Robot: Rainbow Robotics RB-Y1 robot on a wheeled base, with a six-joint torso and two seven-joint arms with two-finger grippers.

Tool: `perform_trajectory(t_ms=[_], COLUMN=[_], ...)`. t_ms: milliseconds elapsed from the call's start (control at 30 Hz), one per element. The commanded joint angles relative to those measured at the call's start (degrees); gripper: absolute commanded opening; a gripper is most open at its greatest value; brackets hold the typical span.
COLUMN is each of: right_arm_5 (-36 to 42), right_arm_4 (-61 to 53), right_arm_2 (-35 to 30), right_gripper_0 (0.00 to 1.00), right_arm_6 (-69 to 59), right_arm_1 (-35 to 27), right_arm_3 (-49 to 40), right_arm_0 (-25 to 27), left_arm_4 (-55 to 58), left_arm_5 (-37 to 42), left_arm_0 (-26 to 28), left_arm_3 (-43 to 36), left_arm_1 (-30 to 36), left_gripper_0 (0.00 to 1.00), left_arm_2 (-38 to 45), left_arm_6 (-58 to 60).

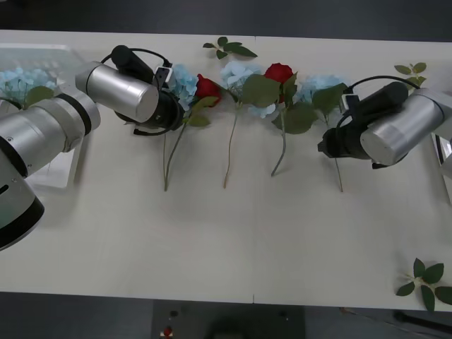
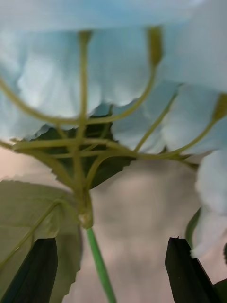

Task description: Put the red flowers into the right box and the blue flowers into the left box

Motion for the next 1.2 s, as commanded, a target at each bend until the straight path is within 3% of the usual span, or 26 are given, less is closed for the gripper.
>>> perform_trajectory(t_ms=[33, 367, 400, 433, 467, 500, 800, 833, 867, 933, 1067, 1200], right_arm_5=[-1.6, -7.66, -7.66, -7.75, -7.66, -7.66, -7.84, -8.02, -8.46, -9.07, -9.42, -5.82], right_arm_4=[2.47, 4.05, 3.87, 3.78, 3.61, 3.52, 3.26, 3.17, 3.17, 3.17, 0.62, -6.94], right_arm_2=[-1.16, -1.07, -1.16, -1.16, -1.07, -1.16, -1.07, -1.07, -1.07, -1.07, -1.07, -1.07], right_gripper_0=[0.84, 0.82, 0.51, 0.32, 0.05, 0.0, 0.0, 0.0, 0.0, 0.0, 0.0, 0.0], right_arm_6=[-1.68, -1.41, -1.32, -1.24, -1.24, -1.24, -0.8, -0.8, -0.8, -0.8, -0.45, 0.79], right_arm_1=[2.72, 5.53, 5.53, 5.53, 5.53, 5.53, 5.53, 5.53, 5.53, 5.35, 3.68, -1.77], right_arm_3=[3.65, 8.14, 8.14, 8.14, 8.14, 8.14, 8.49, 8.49, 8.58, 8.58, 8.22, 4.09], right_arm_0=[-2.44, -2.44, -2.44, -2.44, -2.44, -2.35, -2.44, -2.44, -2.44, -2.53, -3.76, -7.1], left_arm_4=[-1.17, -2.05, -2.22, -2.22, -2.31, -2.4, -2.4, -2.4, -2.4, -2.49, -2.58, -2.58], left_arm_5=[-0.66, -2.07, -2.07, -2.07, -2.07, -2.07, -2.07, -2.07, -2.07, -2.07, -2.07, -2.07], left_arm_0=[-3.02, -3.02, -3.02, -3.02, -3.02, -2.93, -3.02, -3.02, -3.02, -3.02, -3.02, -3.02], left_arm_3=[-0.57, -0.57, -0.57, -0.57, -0.57, -0.57, -0.57, -0.57, -0.57, -0.57, -0.57, -0.66], left_arm_1=[0.26, 0.35, 0.35, 0.43, 0.35, 0.35, 0.26, 0.35, 0.26, 0.26, 0.35, 0.35], left_gripper_0=[0.65, 0.66, 0.65, 0.65, 0.65, 0.66, 0.62, 0.55, 0.26, 0.0, 0.0, 0.0], left_arm_2=[0.9, -1.47, -1.73, -2.26, -2.61, -2.88, -4.37, -4.46, -4.55, -4.55, -4.55, -4.55], left_arm_6=[2.1, 2.63, 2.63, 2.63, 2.63, 2.72, 2.72, 2.72, 2.72, 2.63, 2.63, 2.63])
